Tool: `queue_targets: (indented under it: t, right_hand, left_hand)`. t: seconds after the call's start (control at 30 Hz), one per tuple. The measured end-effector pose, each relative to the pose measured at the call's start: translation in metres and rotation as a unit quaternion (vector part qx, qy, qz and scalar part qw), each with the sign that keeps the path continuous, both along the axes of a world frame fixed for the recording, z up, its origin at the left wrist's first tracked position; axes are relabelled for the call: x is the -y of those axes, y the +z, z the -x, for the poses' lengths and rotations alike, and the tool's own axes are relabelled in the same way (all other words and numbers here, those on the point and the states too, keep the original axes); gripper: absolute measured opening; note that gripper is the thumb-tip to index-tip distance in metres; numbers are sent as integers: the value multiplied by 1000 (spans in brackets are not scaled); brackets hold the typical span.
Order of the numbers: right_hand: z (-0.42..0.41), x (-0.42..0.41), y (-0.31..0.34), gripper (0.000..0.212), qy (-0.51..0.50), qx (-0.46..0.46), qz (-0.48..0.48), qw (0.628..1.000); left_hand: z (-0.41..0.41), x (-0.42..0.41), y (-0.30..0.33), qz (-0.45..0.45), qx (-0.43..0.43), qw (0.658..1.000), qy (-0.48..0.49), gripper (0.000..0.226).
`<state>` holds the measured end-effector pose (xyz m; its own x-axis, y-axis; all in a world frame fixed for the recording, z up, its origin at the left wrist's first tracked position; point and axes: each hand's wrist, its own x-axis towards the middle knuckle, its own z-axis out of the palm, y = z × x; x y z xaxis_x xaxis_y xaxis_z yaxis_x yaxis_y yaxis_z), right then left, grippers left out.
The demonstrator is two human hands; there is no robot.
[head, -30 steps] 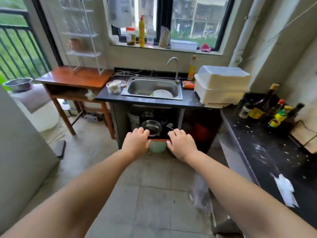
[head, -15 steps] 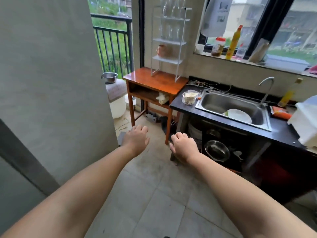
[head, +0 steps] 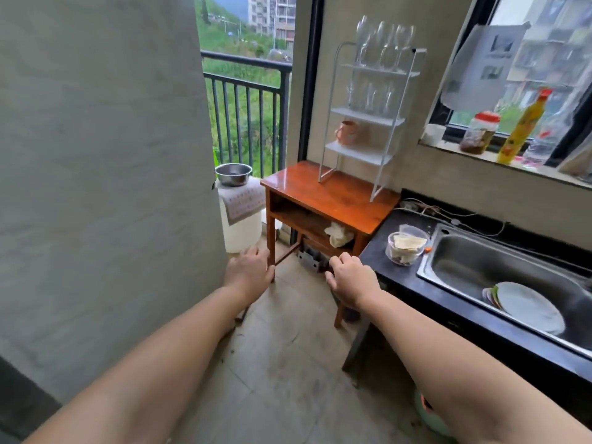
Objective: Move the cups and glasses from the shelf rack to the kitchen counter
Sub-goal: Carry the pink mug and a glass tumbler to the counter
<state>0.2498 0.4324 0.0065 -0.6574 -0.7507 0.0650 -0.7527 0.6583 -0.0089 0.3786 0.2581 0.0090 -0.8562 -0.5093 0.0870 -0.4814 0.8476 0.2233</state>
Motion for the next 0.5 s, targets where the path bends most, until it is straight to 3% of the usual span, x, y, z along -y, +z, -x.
queue_targets:
  t: [0.5]
  right_hand:
    - [241, 155, 14, 33, -112, -18, 43, 993]
  left_hand:
    - [273, 170, 19, 13, -66, 990, -125, 32]
